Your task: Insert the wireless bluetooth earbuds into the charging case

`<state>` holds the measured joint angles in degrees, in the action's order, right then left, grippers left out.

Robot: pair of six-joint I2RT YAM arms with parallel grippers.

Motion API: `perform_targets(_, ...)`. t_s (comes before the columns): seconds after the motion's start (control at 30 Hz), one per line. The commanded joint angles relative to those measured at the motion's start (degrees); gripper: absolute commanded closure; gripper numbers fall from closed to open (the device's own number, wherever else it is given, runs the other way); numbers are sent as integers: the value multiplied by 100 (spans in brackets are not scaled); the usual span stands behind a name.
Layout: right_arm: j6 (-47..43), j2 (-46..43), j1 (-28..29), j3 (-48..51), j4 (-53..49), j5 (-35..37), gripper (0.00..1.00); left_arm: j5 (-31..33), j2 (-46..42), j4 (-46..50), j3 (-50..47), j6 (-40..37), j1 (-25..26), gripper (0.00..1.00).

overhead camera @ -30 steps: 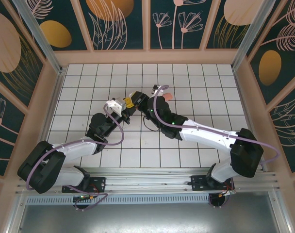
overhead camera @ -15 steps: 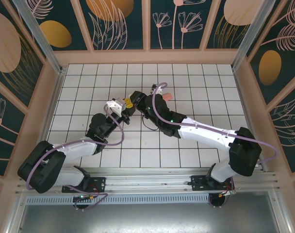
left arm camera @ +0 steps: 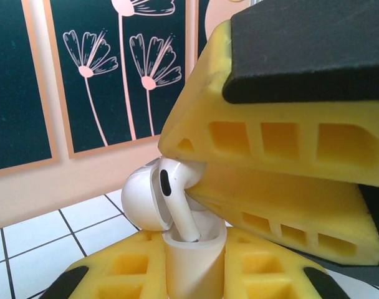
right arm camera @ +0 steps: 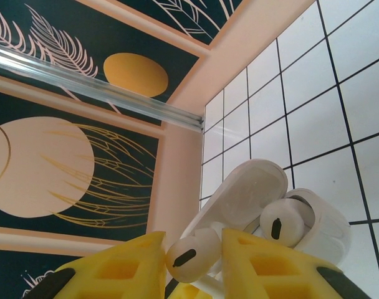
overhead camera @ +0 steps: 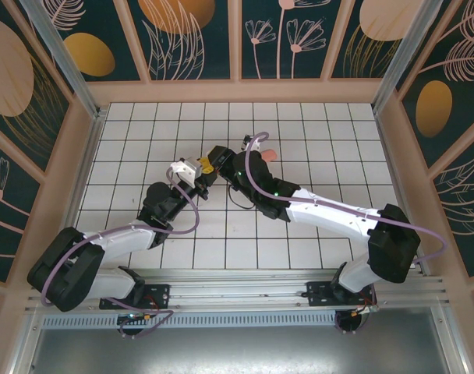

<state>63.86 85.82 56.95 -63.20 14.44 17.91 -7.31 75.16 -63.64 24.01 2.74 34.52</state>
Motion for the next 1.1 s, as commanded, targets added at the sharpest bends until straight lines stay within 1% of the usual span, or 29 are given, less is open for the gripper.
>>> perform_targets(0.0,119,10,72,197,-169,-223,71,59,-229,-474,42,-40,37,100)
perform_targets(0.07,112,-16,80,235,-190,-227,70,79,-255,-475,42,-47,39,100)
perform_targets(0.47,62,-92,124,315,-437,-199,68,116,-344,-431,69,-144,41,100)
perform_targets(0.7,48,-236,151,325,-540,-73,65,117,-352,-404,76,-161,41,100)
perform_targets(0.9,65,-301,175,306,-645,-16,58,146,-361,-404,76,-184,44,100)
perform_targets(1.07,179,-329,182,200,-964,54,55,168,-394,-378,69,-196,43,100)
